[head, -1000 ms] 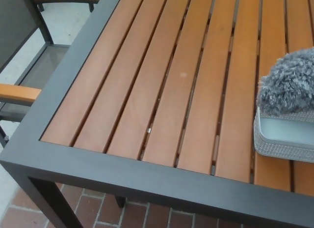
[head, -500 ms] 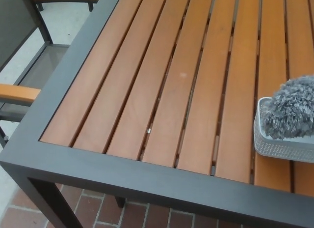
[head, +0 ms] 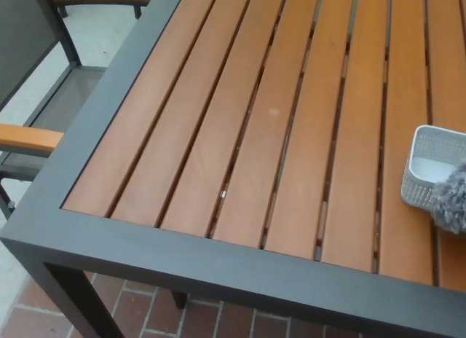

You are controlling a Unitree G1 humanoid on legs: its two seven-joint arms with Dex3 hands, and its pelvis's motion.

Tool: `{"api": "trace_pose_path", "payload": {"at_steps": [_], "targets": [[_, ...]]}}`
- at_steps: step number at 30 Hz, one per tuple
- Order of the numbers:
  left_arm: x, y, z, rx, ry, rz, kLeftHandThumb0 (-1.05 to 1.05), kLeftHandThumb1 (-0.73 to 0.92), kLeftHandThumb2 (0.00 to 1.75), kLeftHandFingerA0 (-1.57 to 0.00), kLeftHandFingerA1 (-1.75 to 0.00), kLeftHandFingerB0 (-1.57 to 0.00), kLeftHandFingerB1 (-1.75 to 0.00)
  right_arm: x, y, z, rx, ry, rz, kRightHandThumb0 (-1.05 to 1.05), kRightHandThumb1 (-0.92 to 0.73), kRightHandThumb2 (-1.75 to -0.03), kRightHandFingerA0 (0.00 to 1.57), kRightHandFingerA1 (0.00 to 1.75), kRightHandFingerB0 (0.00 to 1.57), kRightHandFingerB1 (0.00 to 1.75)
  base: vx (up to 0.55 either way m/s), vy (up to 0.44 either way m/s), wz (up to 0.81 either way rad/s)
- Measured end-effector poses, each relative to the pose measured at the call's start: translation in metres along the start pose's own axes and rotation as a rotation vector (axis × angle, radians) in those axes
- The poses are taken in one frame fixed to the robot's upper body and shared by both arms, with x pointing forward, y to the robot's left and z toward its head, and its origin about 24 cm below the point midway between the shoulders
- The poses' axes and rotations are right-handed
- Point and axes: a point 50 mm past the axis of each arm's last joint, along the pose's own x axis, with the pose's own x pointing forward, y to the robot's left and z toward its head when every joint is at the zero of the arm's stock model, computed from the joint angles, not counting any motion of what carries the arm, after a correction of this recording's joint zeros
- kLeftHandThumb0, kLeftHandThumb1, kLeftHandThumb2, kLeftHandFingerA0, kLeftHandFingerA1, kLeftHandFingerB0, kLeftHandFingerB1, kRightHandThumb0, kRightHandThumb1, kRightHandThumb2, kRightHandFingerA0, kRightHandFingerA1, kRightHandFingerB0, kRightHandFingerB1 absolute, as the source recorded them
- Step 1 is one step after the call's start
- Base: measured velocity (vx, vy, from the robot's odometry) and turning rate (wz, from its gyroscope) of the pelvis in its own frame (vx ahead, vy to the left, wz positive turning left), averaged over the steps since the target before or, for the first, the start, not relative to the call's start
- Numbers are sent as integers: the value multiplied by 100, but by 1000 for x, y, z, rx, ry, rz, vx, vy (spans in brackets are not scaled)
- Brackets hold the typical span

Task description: The robot uses its right hand to pick up the grey duster kept on the edge of the round table outside, turn around and walk towards the square table and place the duster in a container kept on the middle of the desk

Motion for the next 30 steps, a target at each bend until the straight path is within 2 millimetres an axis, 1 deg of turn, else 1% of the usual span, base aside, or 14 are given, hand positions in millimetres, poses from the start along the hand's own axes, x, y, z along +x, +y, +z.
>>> {"api": "trace_pose_path", "payload": {"at_steps": [2, 6, 9, 10, 14, 15, 18, 19, 23, 24, 26, 27, 29, 30], "targets": [[0, 0, 3, 4, -13, 3, -47, 28, 92, -106, -81, -86, -80, 2, 1, 1, -5, 16, 18, -41, -62, -58, 81, 158, 71, 61, 0, 0, 0], [1, 1, 10, 11, -48, 9, -50, 26, 89, -109, -79, -92, -78, 6, 2, 5, -29, 54, 54, -44, -59, -63, 79, 163, 72, 63, 0, 0, 0], [-1, -2, 11, 10, -61, 4, -51, 27, 90, -107, -80, -92, -78, 8, 3, 12, -48, 61, 67, -40, -59, -58, 82, 165, 71, 65, 0, 0, 0], [-2, -3, 11, 10, -65, 2, -57, 23, 93, -104, -89, -89, -85, 8, 3, 13, -53, 63, 69, -40, -62, -58, 82, 160, 69, 61, 0, 0, 0], [-5, -8, 10, 10, -70, -13, -57, 23, 93, -104, -89, -89, -85, 10, 1, 17, -63, 69, 86, -40, -62, -58, 82, 160, 69, 61, 0, 0, 0], [-5, -8, 10, 10, -70, -14, -54, 28, 75, -107, -79, -93, -76, 10, 1, 17, -63, 70, 90, -42, -70, -60, 70, 94, 63, 48, 0, 0, 0], [-6, -9, 9, 10, -69, -18, -54, 28, 75, -107, -79, -93, -76, 11, -4, 20, -60, 67, 96, -42, -70, -60, 70, 94, 63, 48, 0, 0, 0], [-6, -9, 9, 10, -68, -19, -55, 28, 74, -102, -82, -79, -79, 11, -6, 21, -58, 64, 96, -51, -76, -63, 0, 26, 18, 30, 0, 0, 0], [-5, -9, 10, 19, -74, -23, -55, 28, 74, -102, -82, -79, -79, 8, -13, 33, -37, 19, 99, -51, -76, -63, 0, 26, 18, 30, 0, 0, 0], [-5, -9, 11, 21, -75, -23, -57, 22, 89, -95, -91, -76, -84, 8, -14, 35, -31, 8, 98, -76, -48, -73, 0, 0, 5, 17, 0, 0, 0], [-4, -9, 12, 24, -79, -24, -57, 22, 89, -95, -91, -76, -84, 6, -15, 40, -15, -20, 96, -76, -48, -73, 0, 0, 5, 17, 0, 0, 0], [-4, -9, 12, 23, -80, -24, -54, 20, 84, -96, -88, -73, -83, 4, -18, 42, -3, -37, 85, -96, -55, -84, 0, 2, 1, 0, 0, 0, 0], [-4, -9, 13, 22, -83, -25, -56, 21, 88, -95, -91, -73, -85, 2, -24, 44, 8, -66, 62, -96, -55, -86, 0, 4, 0, 0, 0, 0, 0], [-4, -8, 13, 22, -85, -26, -49, 23, 76, -101, -88, -75, -85, 0, -28, 44, 11, -81, 48, -92, -53, -90, 0, 10, 0, 0, 0, 0, 0]]}}
